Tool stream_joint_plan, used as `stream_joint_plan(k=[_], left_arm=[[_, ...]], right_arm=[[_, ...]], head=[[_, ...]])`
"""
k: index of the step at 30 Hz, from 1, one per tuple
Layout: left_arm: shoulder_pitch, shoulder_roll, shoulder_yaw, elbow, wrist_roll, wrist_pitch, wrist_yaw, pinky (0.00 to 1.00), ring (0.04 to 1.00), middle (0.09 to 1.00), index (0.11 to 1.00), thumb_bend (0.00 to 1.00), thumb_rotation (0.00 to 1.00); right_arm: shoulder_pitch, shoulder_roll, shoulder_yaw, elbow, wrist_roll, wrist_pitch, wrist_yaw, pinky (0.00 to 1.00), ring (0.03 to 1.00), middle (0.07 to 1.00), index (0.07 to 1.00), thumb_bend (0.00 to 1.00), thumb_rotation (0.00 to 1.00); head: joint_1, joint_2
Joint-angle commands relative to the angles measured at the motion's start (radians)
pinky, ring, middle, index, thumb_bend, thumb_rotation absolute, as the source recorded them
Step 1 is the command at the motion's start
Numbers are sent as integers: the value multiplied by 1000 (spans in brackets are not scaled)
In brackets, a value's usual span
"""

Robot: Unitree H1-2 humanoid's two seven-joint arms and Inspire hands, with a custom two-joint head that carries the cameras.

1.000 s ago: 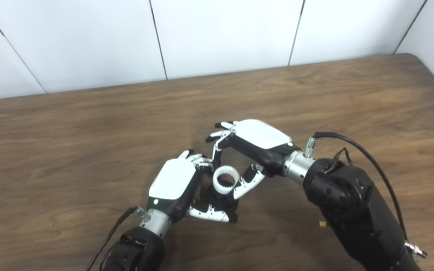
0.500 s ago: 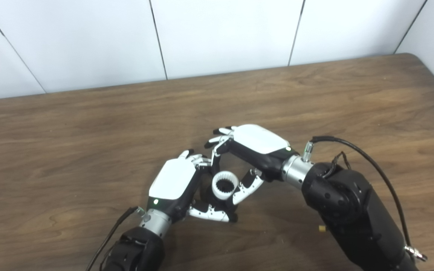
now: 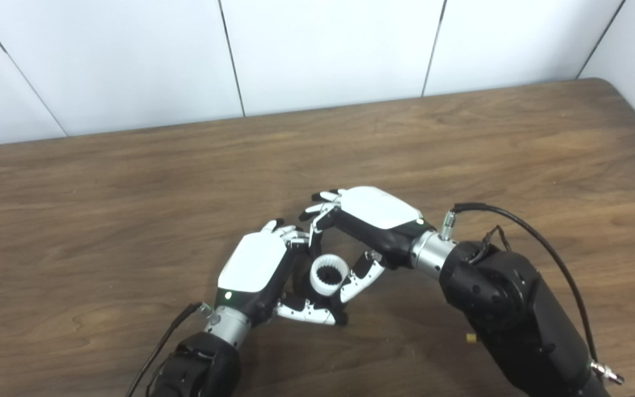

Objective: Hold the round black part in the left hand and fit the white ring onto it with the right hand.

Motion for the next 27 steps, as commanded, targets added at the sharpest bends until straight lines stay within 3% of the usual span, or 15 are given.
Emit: stream_joint_plan(k=[1,27], left_arm=[[-6,0,0,-17,14,3,-7,958,856,763,484,523,53],[-6,-4,-3,-23,9,4,-12,956,858,765,483,523,53]], right_arm=[[-16,2,-3,-17,-5,-18,-22,1000,965,862,483,524,132],[-13,16,13,3,-13,-32,-50,1000,961,861,483,525,134]], head=[[-1,1],[1,3]])
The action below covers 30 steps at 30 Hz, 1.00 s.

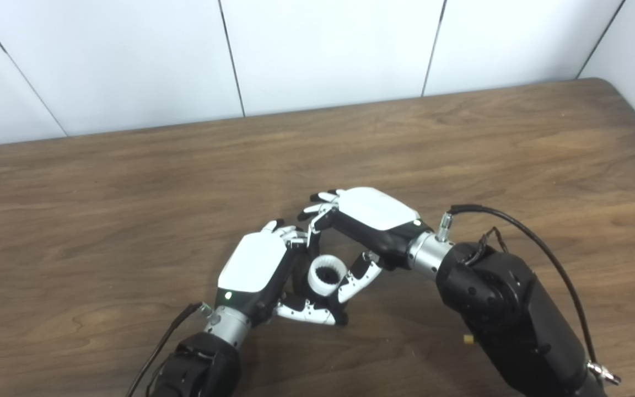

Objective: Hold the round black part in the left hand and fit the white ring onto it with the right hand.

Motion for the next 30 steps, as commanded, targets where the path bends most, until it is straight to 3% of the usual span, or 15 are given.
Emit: stream_joint_plan(k=[1,30], left_arm=[[-7,-3,-2,-20,8,1,-9,956,858,765,484,523,53],[-12,-6,2,-18,14,0,-3,957,856,758,483,523,52]], right_arm=[[-14,10,-1,-9,-4,-25,-32,1000,961,860,483,525,134],[-9,-1,3,5,-10,-22,-33,1000,956,863,483,524,134]], head=[[-1,1],[0,-1]])
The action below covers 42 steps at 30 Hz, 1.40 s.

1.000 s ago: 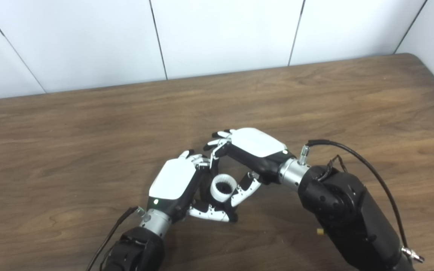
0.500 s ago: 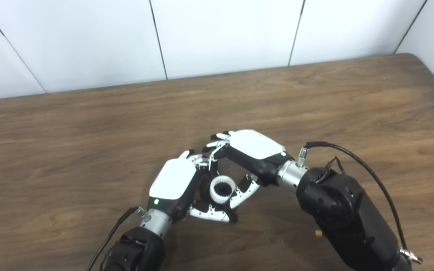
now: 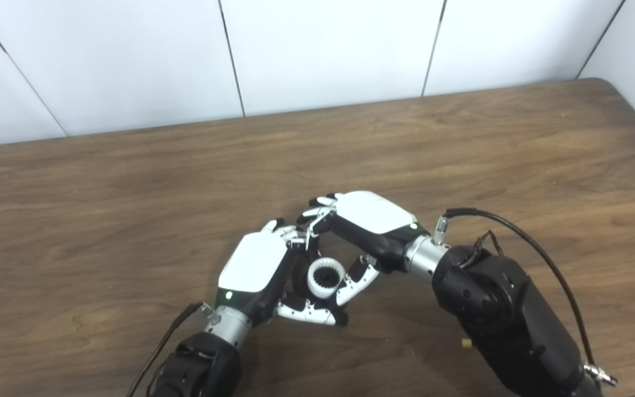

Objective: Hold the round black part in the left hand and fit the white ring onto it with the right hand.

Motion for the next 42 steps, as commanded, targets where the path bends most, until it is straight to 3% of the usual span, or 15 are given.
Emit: stream_joint_plan(k=[1,8,9,10,13,29,42], left_arm=[[-12,-2,1,-18,9,1,-4,958,856,758,483,523,53],[-11,-1,0,-16,11,-1,-2,958,860,761,483,523,54],[-11,-1,0,-16,13,-1,-2,954,857,759,483,523,54],[-11,-1,0,-16,14,0,-3,953,856,759,483,523,54],[-10,0,0,-15,13,-2,-2,954,855,759,484,523,54],[-11,3,3,-11,8,-2,-3,958,858,762,484,523,53],[-12,5,9,-1,4,-3,3,959,860,763,484,523,53]], right_arm=[[-15,-2,-8,-14,-4,-20,-19,1000,955,862,484,525,134],[-19,-8,-9,-18,-10,-32,-22,996,953,863,491,524,151],[-19,-7,-10,-19,-9,-31,-20,995,956,868,560,800,206],[-19,-6,-11,-20,-8,-30,-18,997,958,873,586,898,226],[-18,-5,-14,-21,-4,-28,-18,1000,964,880,612,988,233],[-11,-9,-24,-23,0,-32,-24,1000,969,879,570,1000,196],[-30,-31,-116,-112,21,34,35,1000,981,885,590,1000,190]], head=[[-1,1],[-2,-1],[-2,-1],[-2,-1],[-5,-1],[-7,1],[-13,-3]])
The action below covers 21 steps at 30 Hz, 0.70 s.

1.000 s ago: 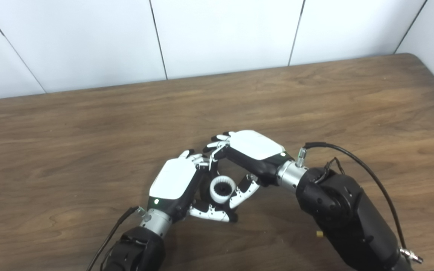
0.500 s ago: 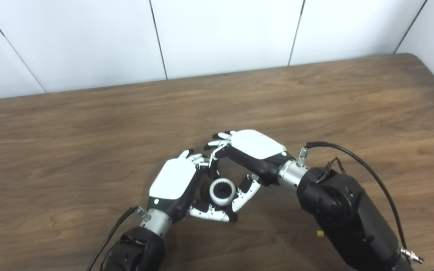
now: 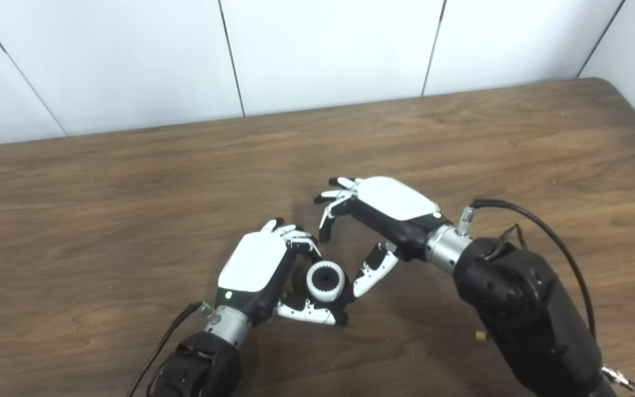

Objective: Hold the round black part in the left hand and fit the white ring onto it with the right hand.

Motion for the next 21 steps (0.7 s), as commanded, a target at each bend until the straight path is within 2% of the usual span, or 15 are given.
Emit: stream_joint_plan(k=[1,11,21], left_arm=[[-13,5,6,-1,3,-4,4,959,860,763,484,523,53],[-19,11,26,-3,-9,7,-9,948,858,767,485,523,56],[-23,11,57,-18,-35,31,-54,955,861,789,496,522,74]], right_arm=[[-40,-16,-28,-49,9,9,3,1000,982,887,592,1000,195],[-61,-57,-94,-98,23,76,49,1000,991,903,608,1000,202],[-55,-54,-106,-97,19,93,38,1000,989,903,611,1000,214]], head=[[-1,2],[-1,-2],[3,-4]])
